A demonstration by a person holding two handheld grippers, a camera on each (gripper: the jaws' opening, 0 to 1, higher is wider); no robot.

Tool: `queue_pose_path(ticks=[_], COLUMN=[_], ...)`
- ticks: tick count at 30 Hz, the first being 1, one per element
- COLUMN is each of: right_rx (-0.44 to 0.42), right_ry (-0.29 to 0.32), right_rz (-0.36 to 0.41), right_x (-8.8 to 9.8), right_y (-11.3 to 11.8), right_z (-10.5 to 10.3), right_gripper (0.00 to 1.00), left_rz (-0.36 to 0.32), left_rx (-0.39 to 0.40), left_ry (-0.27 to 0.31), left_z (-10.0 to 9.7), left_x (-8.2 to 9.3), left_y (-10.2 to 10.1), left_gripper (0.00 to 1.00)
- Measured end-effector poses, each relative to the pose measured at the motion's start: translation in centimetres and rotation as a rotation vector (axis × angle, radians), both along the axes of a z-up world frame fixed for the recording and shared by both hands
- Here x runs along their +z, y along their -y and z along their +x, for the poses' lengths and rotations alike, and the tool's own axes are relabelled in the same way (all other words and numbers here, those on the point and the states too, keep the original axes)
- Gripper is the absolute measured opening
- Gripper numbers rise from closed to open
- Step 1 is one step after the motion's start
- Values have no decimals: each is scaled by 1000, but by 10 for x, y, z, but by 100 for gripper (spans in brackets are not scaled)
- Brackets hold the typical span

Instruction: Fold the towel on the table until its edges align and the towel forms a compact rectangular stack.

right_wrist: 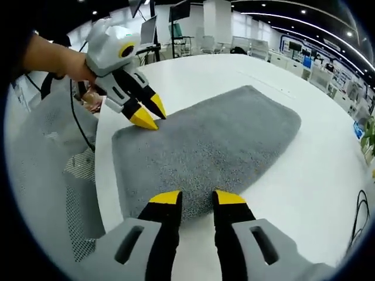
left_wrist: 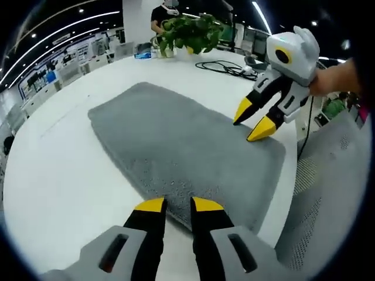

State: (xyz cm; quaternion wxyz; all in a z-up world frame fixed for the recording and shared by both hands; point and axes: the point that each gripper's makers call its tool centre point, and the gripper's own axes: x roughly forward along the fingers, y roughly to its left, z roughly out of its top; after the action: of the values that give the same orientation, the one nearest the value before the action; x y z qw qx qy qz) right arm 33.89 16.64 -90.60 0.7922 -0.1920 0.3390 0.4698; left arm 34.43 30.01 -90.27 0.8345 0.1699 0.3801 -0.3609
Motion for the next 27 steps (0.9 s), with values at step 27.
queue_pose_path(ticks=[27], right_rx=[218], right_ry=[-6], right_rz=[42], right_x=[10], right_y=[-21], right_z=[-63], right_gripper=[23], left_rz=[-17], left_rx=[-363], left_ry=[33], left_z=[-67], left_x=[12], left_y=[26], left_gripper=[21])
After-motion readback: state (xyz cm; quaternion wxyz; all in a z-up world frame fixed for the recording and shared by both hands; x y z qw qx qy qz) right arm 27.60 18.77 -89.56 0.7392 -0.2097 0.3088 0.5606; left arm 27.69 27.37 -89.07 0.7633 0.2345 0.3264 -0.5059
